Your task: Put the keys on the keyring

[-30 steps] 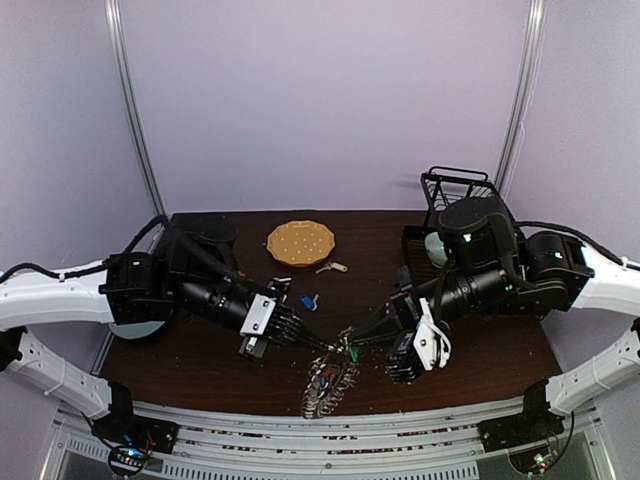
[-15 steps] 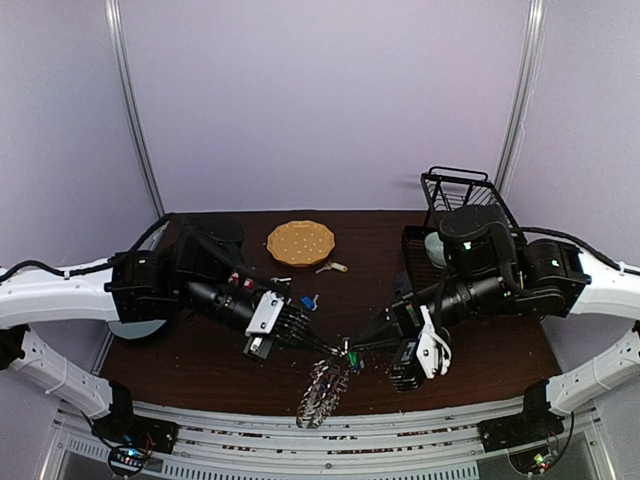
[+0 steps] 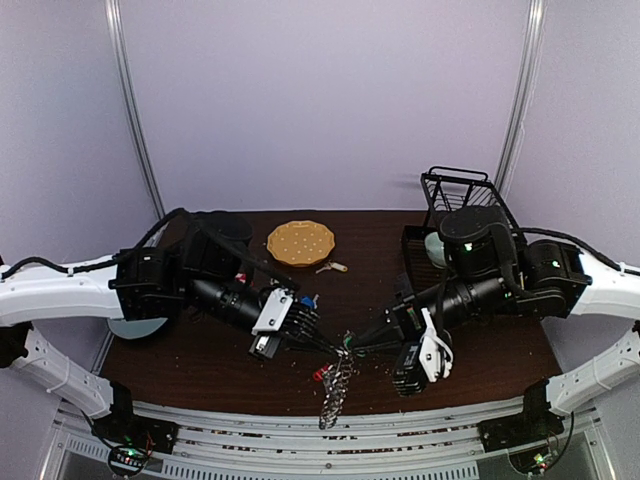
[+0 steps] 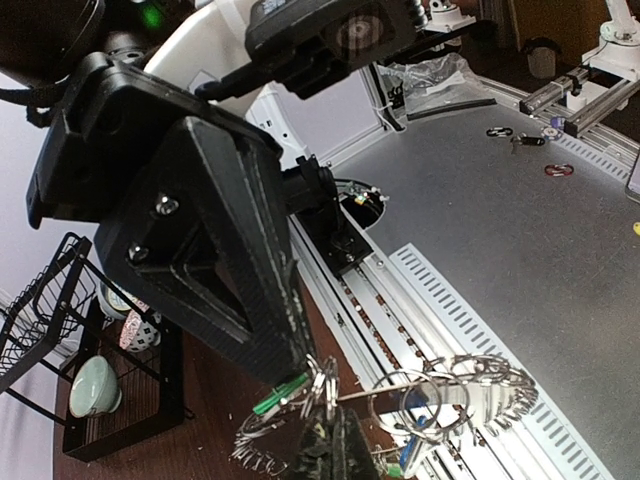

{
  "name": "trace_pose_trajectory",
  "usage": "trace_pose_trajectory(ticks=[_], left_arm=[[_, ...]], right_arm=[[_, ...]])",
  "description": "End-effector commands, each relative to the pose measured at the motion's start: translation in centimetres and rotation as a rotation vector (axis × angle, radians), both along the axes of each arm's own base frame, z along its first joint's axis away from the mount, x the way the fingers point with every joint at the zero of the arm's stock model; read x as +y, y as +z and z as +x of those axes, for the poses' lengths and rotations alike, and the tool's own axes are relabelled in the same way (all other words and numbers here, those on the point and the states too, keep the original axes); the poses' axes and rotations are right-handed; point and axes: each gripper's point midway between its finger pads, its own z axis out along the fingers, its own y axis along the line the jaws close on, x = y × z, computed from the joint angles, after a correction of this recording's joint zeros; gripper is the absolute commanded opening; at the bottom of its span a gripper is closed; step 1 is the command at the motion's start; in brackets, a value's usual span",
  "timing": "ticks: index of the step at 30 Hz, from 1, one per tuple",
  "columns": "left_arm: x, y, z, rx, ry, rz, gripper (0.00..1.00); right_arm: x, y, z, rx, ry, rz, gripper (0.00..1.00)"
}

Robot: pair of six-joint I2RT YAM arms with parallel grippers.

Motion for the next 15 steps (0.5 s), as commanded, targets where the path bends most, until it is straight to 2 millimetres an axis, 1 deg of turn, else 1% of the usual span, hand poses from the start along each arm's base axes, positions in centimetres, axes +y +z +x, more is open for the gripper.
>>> trace_pose_trajectory(ticks=[1,4,12,14,15], left_arm=[[-0.7,2.6,0.2,-0.016,0.004,-0.063,0.00],[-0.6,2.4,0.3,-0.015,0.009,-0.056,0.00],[-0.7,2.2,0.3,-0.020,0.005,-0.054,0.00],[-0.6,2.3,0.2,-0.031,0.005,-0.058,0.00],[-0.5,2.3,0.3,-0.034,0.010,-0.059,0.00]], right_arm=[[0.3,1.6,-0.6,-0.005,0.023,0.060,0.00],[0.4,2.2,-0.5,0.003,0.012,0.081,0.00],[0.9,2.8,-0.8,0.027,0.026,0.116,0.00],[1.1,3.2,-0.2,0.074,-0.027,0.135,0.00],[1.3,3.5,0.6,0.112,-0.084,0.149,0.00]])
